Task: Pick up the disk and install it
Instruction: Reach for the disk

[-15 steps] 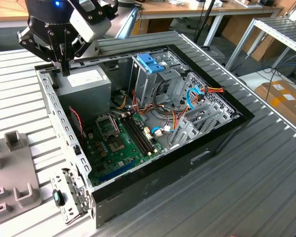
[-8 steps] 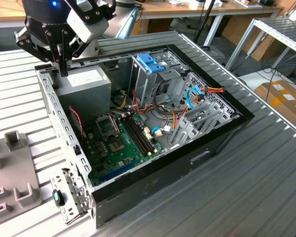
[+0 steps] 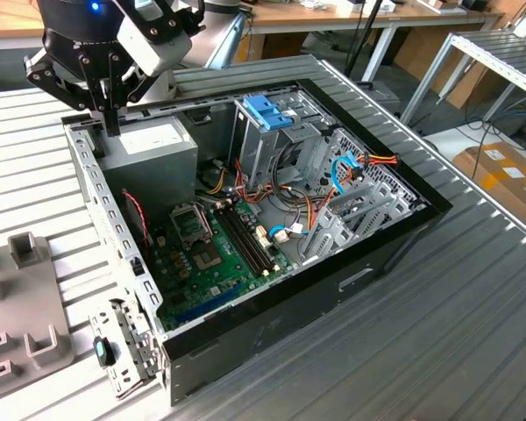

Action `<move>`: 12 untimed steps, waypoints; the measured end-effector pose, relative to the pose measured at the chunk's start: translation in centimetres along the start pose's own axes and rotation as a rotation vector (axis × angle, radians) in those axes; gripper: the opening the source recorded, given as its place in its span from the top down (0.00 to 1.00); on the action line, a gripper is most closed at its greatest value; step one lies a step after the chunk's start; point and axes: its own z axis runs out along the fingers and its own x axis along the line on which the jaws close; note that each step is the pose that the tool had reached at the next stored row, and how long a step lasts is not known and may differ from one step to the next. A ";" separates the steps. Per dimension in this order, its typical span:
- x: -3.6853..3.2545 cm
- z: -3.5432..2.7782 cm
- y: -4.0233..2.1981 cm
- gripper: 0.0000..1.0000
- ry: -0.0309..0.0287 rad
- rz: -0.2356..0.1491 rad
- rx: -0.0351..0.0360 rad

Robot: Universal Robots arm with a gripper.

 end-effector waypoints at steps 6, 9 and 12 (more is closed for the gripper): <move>0.12 -0.01 -0.01 0.89 0.0000 0.000 0.0001; 0.18 -0.01 -0.01 0.89 0.0000 0.000 0.0000; 0.25 -0.01 -0.02 0.89 0.0000 0.000 0.0001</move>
